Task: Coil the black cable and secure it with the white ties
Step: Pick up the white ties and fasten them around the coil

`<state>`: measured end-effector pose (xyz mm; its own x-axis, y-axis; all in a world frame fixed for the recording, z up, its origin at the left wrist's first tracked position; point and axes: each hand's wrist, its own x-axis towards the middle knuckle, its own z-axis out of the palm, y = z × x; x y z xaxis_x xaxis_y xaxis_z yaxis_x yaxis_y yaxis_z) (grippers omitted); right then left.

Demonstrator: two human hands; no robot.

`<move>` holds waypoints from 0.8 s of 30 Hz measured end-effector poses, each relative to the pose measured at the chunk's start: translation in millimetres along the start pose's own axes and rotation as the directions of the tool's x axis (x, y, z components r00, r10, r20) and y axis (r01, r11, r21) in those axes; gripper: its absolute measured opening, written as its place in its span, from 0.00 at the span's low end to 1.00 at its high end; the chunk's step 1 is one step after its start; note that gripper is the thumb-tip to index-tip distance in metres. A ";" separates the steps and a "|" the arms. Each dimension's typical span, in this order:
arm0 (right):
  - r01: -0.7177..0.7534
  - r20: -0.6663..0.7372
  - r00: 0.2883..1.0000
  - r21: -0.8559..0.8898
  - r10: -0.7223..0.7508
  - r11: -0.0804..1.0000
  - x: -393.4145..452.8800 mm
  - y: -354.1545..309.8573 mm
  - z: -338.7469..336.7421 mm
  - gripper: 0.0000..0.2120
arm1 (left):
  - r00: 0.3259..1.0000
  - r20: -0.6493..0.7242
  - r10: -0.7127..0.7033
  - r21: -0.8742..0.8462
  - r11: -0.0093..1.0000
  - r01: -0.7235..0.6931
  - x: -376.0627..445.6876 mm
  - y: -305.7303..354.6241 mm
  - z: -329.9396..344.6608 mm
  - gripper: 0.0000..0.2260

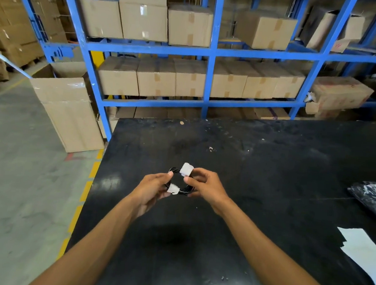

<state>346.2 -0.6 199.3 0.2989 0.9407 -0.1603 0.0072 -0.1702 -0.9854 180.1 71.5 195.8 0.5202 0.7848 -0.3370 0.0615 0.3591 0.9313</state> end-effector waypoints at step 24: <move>-0.377 -0.123 0.926 -0.296 0.356 0.878 -9.3 209.1 64.1 0.15 | 0.877 -0.156 -0.455 0.008 0.887 0.461 -8.5 -194.8 -37.7 0.09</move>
<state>283.8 -26.1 -9.0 0.3971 0.7745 -0.4924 0.1761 -0.5909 -0.7873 131.6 13.8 12.1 0.2955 0.6035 -0.7406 0.3012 0.6769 0.6717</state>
